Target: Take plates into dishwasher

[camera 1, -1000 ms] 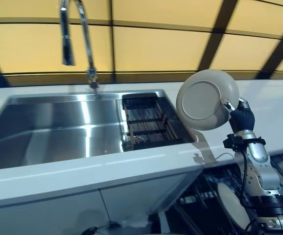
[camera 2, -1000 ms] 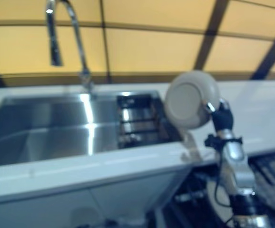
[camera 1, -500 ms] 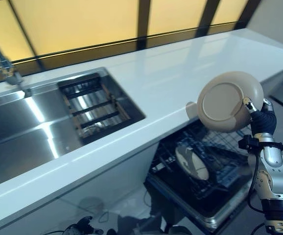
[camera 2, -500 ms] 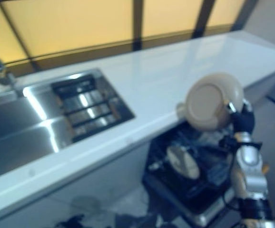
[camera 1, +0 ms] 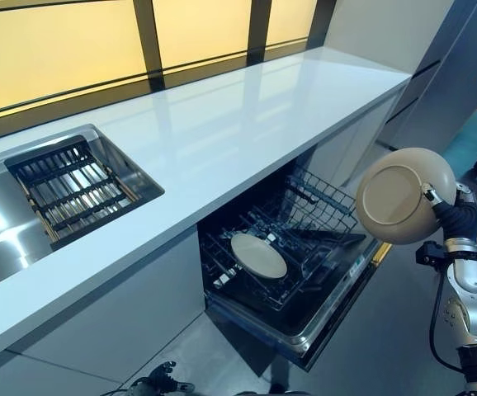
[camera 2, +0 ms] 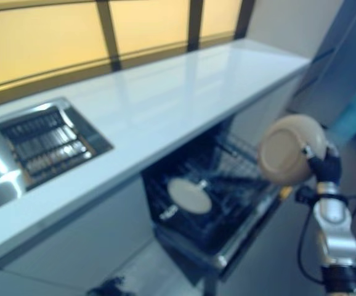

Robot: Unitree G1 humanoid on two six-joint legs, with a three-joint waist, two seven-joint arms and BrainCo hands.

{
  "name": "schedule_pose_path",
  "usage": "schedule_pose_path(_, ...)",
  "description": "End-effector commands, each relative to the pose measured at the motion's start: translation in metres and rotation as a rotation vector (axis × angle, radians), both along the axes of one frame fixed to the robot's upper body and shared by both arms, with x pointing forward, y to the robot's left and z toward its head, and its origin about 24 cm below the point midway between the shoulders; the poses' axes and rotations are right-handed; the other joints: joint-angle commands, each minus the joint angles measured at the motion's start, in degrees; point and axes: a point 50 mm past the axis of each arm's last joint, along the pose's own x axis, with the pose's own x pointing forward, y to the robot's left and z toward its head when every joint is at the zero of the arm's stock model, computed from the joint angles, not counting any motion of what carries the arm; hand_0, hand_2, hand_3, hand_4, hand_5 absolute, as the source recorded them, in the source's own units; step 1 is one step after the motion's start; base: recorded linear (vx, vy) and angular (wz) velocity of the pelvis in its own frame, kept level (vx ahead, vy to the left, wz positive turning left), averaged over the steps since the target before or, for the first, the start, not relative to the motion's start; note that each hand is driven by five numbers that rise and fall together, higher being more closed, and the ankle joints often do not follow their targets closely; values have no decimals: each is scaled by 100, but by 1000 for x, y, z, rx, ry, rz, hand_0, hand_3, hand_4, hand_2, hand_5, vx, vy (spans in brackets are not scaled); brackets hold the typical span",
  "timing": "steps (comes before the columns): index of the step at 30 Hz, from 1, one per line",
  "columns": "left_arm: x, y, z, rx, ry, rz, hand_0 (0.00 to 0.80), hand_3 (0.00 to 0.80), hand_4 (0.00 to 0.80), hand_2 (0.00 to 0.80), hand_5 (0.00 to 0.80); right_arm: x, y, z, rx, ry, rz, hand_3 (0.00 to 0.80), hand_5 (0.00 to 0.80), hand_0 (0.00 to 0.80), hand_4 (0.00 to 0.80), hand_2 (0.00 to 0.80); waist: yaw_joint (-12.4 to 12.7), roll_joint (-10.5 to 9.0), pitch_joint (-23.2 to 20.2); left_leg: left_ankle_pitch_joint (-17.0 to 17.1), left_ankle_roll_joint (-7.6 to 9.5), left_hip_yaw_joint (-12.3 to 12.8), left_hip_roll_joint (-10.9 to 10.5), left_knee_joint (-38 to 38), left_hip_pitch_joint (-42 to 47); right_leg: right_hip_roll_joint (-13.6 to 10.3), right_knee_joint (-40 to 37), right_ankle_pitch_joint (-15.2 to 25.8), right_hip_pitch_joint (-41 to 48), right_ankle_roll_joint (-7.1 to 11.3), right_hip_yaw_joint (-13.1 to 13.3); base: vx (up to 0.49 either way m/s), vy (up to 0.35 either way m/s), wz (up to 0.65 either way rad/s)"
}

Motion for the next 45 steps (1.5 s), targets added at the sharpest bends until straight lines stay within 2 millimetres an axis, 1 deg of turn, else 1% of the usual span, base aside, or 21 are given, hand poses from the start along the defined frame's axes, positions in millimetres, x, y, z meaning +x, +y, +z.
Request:
schedule_pose_path(1, 15, 17, 7, 64, -27, -46, 0, 0, 0, 0, 0, 9, -8, 43, -135, -125, -24, 800, 800, 800, 800, 800, 38, -140, 49, -109, 181, -72, -198, 42, -536, 27, 55, -446, 402, -33, 10, -16, -57, 5)
schedule_pose_path(6, 17, 20, 8, 72, -23, -79, 0, 0, 0, 0, 0, 12, -8, 40, -224, -72, -35, 800, 800, 800, 800, 800, 29, -54, 37, -127, 160, -193, -227, 31, -525, 25, 51, -458, 360, -38, 1, 12, -50, 15)
schedule_pose_path(9, 22, 19, 10, 60, -36, -102, 0, 0, 0, 0, 0, 16, -3, 40, -297, -46, -22, 800, 800, 800, 800, 800, 47, 27, 52, -142, 155, -278, -257, 23, -514, 4, 48, -435, 310, -29, -23, 18, -13, 13)
schedule_pose_path(10, 24, 17, 11, 57, -38, -112, 0, 0, 0, 0, 0, 18, -1, 40, -305, -42, -15, 800, 800, 800, 800, 800, 60, 55, 58, -139, 151, -298, -260, 16, -519, 4, 45, -423, 283, -30, -31, -42, -12, 4)
schedule_pose_path(11, 25, 16, 11, 56, -39, -119, 0, 0, 0, 0, 0, 20, 1, 40, -313, -42, -12, 800, 800, 800, 800, 800, 74, 80, 81, -22, 204, -231, -250, -8, -562, 19, 42, -340, 219, -67, -84, -40, -14, 5)
schedule_pose_path(12, 25, 16, 11, 56, -38, -123, 0, 0, 0, 0, 0, 21, 2, 39, -320, -38, -10, 800, 800, 800, 800, 800, 77, 88, 82, -20, 203, -242, -254, -11, -566, 21, 39, -338, 213, -68, -84, -34, -17, 5)
schedule_pose_path(17, 23, 12, 10, 57, -26, -160, 0, 0, 0, 0, 0, 29, 10, 34, -359, -8, 0, 800, 800, 800, 800, 800, 142, 154, 115, -4, 196, -319, -281, -16, -613, 29, 21, -316, 170, -71, -129, 38, -13, 7)
schedule_pose_path(19, 26, 11, 11, 58, -28, -177, 0, 0, 0, 0, 0, 36, 16, 32, -377, 10, 14, 800, 800, 800, 800, 800, 183, 189, 163, 11, 201, -370, -294, -16, -661, 22, 37, -319, 133, -78, -165, 7, -9, 2)
schedule_pose_path(24, 34, 11, 14, 64, -32, -229, 0, 0, 0, 0, 0, 47, 23, 28, -408, 53, 21, 800, 800, 800, 800, 800, 256, 261, 256, 14, 211, -475, -321, -8, -721, -12, 139, -369, 86, -92, -265, 10, -18, 3)
schedule_pose_path(28, 38, 9, 16, 66, -33, -271, 0, 0, 0, 0, 0, 53, 23, 25, -427, 84, 17, 800, 800, 800, 800, 800, 312, 325, 330, 27, 217, -553, -342, 16, -776, -51, 267, -437, 47, -117, -314, 41, -22, 5)
schedule_pose_path(32, 43, 6, 18, 58, -44, -300, 0, 0, 0, 0, 0, 60, 23, 29, -449, 90, 3, 800, 800, 800, 800, 800, 339, 395, 436, 39, 201, -629, -355, 32, -818, -93, 352, -454, -53, -132, -337, 11, -10, 11)
schedule_pose_path(36, 46, 3, 19, 49, -51, -316, 0, 0, 0, 0, 0, 66, 24, 31, -477, 106, -7, 800, 800, 800, 800, 800, 358, 432, 494, 50, 188, -647, -359, 30, -827, -107, 372, -440, -115, -133, -349, 0, 0, 0)
schedule_pose_path(45, 56, 6, 25, 58, -71, -347, 0, 0, 0, 0, 0, 75, 13, 43, -560, 139, -61, 800, 800, 800, 800, 800, 447, 496, 729, 104, 162, -760, -333, 72, -958, -145, 603, -507, -323, -174, -393, 0, -30, 0)
